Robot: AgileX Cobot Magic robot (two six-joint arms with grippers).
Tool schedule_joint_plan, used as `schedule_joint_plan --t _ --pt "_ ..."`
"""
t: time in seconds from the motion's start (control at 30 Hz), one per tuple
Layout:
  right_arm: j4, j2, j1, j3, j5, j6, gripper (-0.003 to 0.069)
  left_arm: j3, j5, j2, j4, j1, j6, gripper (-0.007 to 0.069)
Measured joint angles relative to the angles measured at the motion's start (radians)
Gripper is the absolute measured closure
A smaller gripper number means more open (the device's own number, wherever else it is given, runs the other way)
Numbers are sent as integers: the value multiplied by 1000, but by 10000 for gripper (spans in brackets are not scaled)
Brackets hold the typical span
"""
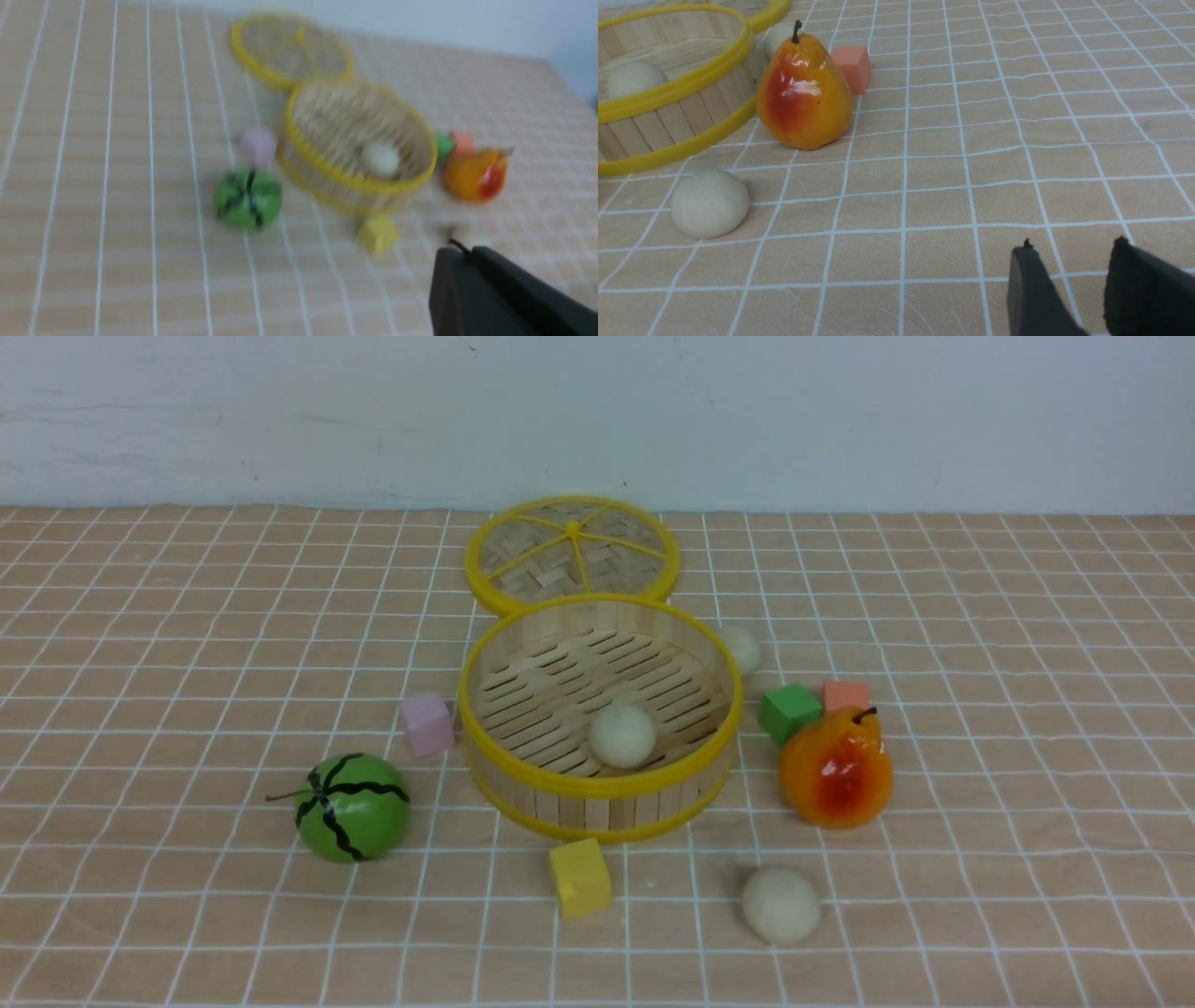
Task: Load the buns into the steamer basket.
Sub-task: Use the right arm to grab a steamed stuffed bun
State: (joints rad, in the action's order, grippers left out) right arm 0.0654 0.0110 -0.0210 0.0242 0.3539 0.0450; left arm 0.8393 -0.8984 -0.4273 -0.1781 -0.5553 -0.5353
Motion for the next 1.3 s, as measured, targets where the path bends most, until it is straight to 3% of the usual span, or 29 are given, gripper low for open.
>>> schedule_joint_plan --t 0.23,0.63,0.93,1.1,1.3 --pt "0 0 0 0 0 0 419 -350 172 292 96 0 -64 638" --pt "0 0 0 0 0 0 419 -380 72 356 120 0 -66 638" --pt "0 0 0 0 0 0 419 -385 88 356 76 0 -67 638" --pt "0 0 0 0 0 0 419 -451 292 356 -23 35 -31 638" --pt "0 0 0 0 0 0 419 -593 574 356 35 248 80 638"
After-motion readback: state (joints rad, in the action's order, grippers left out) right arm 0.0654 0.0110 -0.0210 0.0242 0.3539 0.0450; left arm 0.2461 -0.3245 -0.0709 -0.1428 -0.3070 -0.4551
